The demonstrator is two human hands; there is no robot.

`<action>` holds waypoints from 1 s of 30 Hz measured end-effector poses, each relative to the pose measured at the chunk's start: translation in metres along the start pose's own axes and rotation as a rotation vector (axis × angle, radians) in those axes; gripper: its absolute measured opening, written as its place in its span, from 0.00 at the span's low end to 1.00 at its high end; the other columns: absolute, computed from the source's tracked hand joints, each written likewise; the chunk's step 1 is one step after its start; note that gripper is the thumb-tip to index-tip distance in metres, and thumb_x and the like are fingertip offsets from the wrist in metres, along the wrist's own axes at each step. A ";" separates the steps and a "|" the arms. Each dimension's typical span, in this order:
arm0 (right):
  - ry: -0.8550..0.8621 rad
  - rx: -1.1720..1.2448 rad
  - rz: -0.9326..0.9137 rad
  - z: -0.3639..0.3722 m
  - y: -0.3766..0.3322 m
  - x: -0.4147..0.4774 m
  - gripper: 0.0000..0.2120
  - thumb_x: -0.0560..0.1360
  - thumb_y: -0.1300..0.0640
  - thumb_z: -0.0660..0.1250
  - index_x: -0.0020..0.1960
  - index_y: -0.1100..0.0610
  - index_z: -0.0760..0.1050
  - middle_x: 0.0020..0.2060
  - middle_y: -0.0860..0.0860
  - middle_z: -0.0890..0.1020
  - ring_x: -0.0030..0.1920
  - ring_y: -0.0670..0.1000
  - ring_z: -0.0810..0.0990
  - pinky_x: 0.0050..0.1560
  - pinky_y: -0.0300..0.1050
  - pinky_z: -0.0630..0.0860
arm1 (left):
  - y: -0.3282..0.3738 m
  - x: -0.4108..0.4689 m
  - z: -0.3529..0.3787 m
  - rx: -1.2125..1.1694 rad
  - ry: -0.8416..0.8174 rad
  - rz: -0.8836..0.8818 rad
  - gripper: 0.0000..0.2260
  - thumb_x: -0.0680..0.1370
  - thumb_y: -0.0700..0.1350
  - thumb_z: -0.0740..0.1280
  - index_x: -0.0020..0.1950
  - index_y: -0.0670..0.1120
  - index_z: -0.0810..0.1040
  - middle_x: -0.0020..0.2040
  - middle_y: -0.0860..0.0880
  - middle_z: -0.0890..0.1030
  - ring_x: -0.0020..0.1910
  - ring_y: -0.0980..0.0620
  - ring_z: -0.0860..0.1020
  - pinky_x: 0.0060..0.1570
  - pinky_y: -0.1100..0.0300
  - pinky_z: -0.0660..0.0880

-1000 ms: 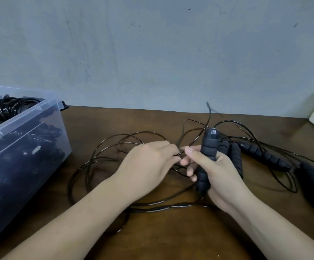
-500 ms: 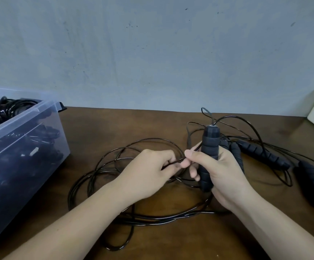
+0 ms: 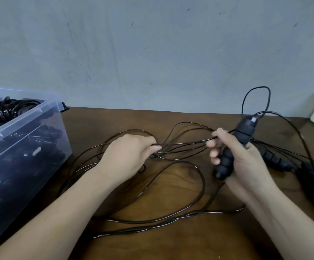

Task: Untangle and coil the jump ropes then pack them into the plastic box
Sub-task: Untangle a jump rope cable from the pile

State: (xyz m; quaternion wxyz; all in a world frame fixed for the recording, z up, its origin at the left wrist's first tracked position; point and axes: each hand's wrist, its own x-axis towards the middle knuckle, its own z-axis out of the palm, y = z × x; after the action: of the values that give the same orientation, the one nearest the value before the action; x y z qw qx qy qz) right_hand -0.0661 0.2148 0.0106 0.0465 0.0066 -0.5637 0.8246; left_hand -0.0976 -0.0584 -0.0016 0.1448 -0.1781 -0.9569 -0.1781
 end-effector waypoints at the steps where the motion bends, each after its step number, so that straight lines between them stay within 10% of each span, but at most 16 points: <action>1: -0.011 -0.034 0.014 0.004 0.005 -0.002 0.10 0.79 0.56 0.73 0.55 0.62 0.81 0.43 0.59 0.85 0.35 0.50 0.78 0.33 0.40 0.73 | 0.005 -0.002 0.000 0.035 -0.001 0.032 0.20 0.84 0.63 0.57 0.40 0.50 0.68 0.34 0.51 0.73 0.36 0.52 0.72 0.35 0.52 0.70; 11: -0.162 -0.158 0.075 0.019 0.034 -0.016 0.11 0.78 0.58 0.74 0.53 0.66 0.85 0.46 0.64 0.86 0.35 0.52 0.79 0.34 0.43 0.75 | 0.040 -0.016 0.021 0.133 0.030 0.227 0.16 0.84 0.61 0.50 0.45 0.53 0.68 0.37 0.53 0.73 0.38 0.47 0.77 0.35 0.54 0.69; 30: -0.021 0.006 -0.029 0.001 -0.003 -0.002 0.10 0.79 0.57 0.73 0.56 0.62 0.80 0.41 0.56 0.83 0.33 0.50 0.73 0.32 0.40 0.70 | 0.007 -0.002 -0.007 0.010 0.102 0.031 0.13 0.85 0.57 0.61 0.43 0.54 0.72 0.35 0.55 0.75 0.36 0.53 0.74 0.34 0.53 0.74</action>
State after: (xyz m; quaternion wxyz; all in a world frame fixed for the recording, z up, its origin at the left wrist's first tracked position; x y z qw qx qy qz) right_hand -0.0640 0.2148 0.0134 0.0524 0.0236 -0.5616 0.8254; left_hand -0.0911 -0.0552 0.0056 0.1970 -0.1828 -0.9463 -0.1797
